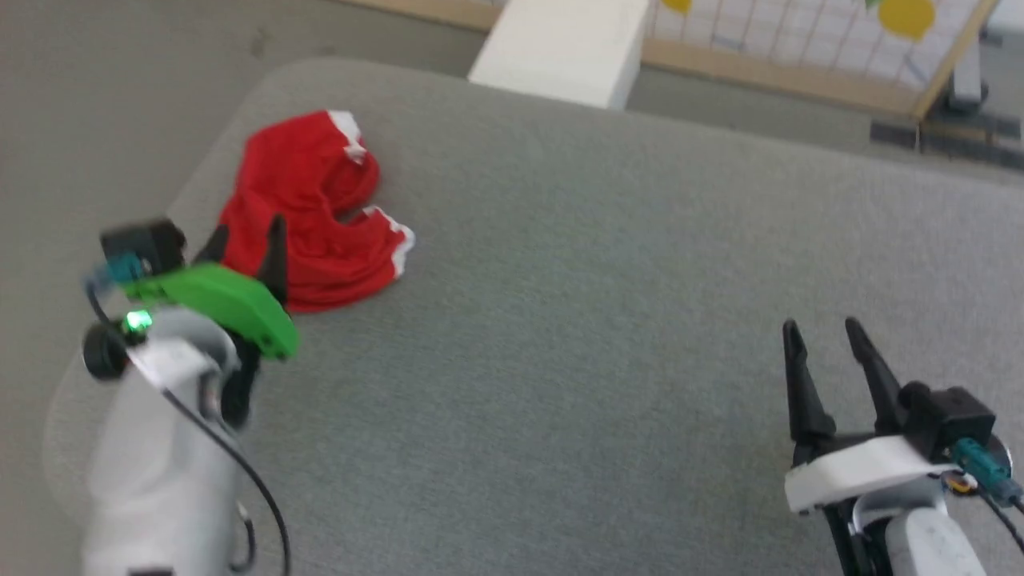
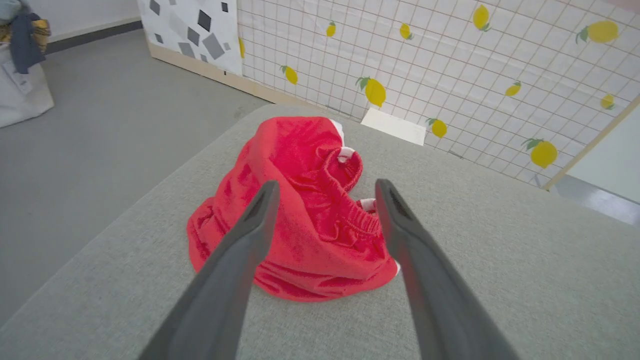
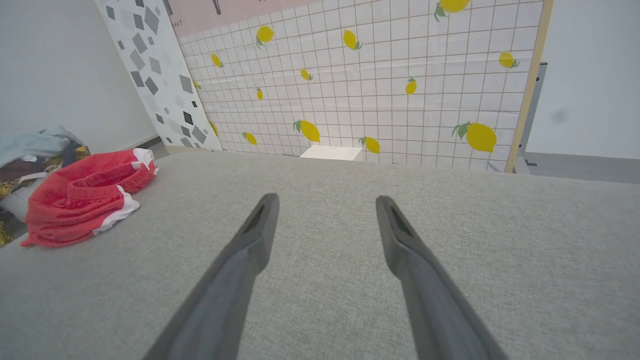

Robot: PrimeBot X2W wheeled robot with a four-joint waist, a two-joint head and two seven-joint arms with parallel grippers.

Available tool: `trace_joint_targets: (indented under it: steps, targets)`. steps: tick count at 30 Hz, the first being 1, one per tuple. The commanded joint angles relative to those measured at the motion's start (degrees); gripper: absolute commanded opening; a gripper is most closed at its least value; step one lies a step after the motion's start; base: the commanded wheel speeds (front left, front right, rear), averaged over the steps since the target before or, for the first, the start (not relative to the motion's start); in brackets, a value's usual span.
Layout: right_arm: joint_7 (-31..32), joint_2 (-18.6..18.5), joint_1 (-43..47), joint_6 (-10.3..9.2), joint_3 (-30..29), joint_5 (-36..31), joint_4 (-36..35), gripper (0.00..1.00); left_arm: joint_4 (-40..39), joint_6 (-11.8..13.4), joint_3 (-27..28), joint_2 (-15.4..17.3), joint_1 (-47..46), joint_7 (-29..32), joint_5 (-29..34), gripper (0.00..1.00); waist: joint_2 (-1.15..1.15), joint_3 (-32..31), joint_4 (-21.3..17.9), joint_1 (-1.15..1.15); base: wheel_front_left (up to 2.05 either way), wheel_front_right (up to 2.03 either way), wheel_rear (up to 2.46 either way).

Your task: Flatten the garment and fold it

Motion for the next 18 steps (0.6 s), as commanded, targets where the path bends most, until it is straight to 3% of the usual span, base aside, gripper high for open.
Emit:
trace_joint_targets:
  steps: [1,8,14,15,16,18]
  targets:
    - [0.45,-0.01,-1.2,-0.09,-0.12,-0.68,-0.72,1.0,1.91,-0.44,0.06,1.11,-2.75,2.47,-1.36,1.0,0.0,7.64,-5.31,0.0,0.0,0.0,0.0]
    - [1.05,-0.01,-3.07,-0.09,-1.79,-1.76,-3.09,1.0,10.27,-0.97,-0.67,5.31,-11.33,19.5,-8.02,1.0,0.0,14.53,-9.15,0.0,0.0,0.0,0.0]
    - [0.61,-0.01,-3.8,-0.09,-1.72,-0.99,-2.93,1.0,14.07,-0.78,-1.84,6.59,-11.91,25.99,-9.12,1.0,0.0,15.68,-10.16,0.0,0.0,0.0,0.0]
    - [0.52,-0.01,-3.94,-0.09,-1.63,-0.77,-2.79,1.0,14.19,-0.8,-1.91,6.4,-11.91,26.09,-9.4,0.93,0.0,15.61,-10.16,0.0,0.0,0.0,0.0]
    - [0.42,-0.01,-4.15,-0.09,-1.49,-0.47,-2.55,1.0,14.02,-0.81,-2.01,6.5,-11.92,25.14,-9.24,0.0,0.0,15.45,-10.11,0.0,0.0,0.0,0.0]
    - [0.21,-0.01,-4.62,-0.09,-1.14,-0.1,-2.02,1.0,14.01,-0.83,-2.18,6.34,-11.99,24.01,-9.25,0.0,0.0,14.86,-9.95,0.0,0.0,0.0,0.0]
